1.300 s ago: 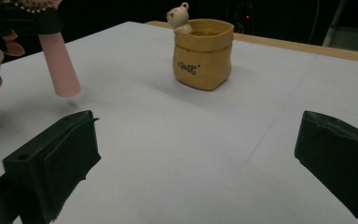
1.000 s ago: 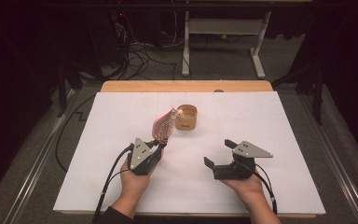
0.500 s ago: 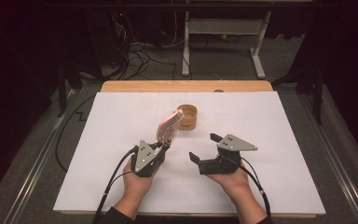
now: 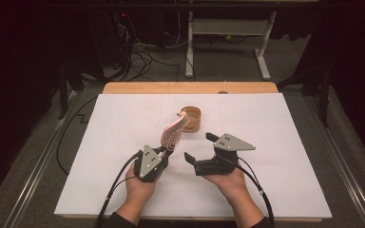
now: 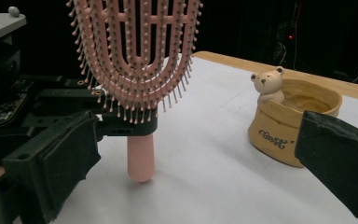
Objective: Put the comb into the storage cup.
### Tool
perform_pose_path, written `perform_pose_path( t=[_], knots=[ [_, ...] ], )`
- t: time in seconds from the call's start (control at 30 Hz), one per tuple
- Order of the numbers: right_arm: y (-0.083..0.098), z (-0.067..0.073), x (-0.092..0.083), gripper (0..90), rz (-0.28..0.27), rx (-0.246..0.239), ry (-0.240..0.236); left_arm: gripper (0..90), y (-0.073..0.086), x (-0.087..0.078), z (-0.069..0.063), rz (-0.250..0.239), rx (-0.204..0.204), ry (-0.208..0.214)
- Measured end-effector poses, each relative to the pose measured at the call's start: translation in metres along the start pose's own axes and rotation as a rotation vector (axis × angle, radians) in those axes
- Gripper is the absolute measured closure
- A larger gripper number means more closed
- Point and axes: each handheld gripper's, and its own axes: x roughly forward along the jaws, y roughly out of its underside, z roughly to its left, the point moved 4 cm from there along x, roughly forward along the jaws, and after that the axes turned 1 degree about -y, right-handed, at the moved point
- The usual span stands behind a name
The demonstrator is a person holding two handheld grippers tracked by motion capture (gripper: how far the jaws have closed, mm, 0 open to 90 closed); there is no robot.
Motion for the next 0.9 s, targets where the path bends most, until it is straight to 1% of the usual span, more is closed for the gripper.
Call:
perform_pose_path(
  t=[0.07, 0.17, 0.27, 0.33, 0.4, 0.57, 0.7, 0.9],
  knots=[
    [-0.001, 0.002, -0.002, 0.1, -0.010, 0.003, -0.004, 79.1, 0.000, -0.001, -0.001, 0.001, 0.005, 0.003],
    [-0.001, 0.004, -0.005, 0.1, -0.020, 0.007, -0.009, 79.1, 0.000, -0.002, -0.005, 0.001, 0.002, 0.007],
    [0.000, 0.008, -0.005, 0.1, -0.024, 0.027, -0.033, 79.1, 0.001, -0.001, -0.012, 0.014, 0.025, 0.006],
    [-0.001, 0.011, -0.004, 0.1, -0.026, 0.015, -0.037, 79.1, 0.001, 0.000, -0.015, 0.014, 0.028, 0.008],
    [-0.002, 0.012, -0.003, 0.1, -0.029, 0.018, -0.043, 79.1, 0.001, 0.001, -0.018, 0.012, 0.019, 0.017],
    [-0.004, 0.015, -0.003, 0.1, -0.036, 0.027, -0.049, 79.1, 0.002, 0.001, -0.023, 0.005, 0.030, 0.028],
    [-0.005, 0.017, -0.003, 0.1, -0.041, 0.029, -0.052, 79.1, 0.001, 0.000, -0.028, -0.004, 0.058, 0.030],
    [-0.009, 0.024, -0.004, 0.1, -0.061, 0.030, -0.053, 79.1, -0.001, -0.001, -0.037, -0.016, 0.080, 0.035]
  ],
)
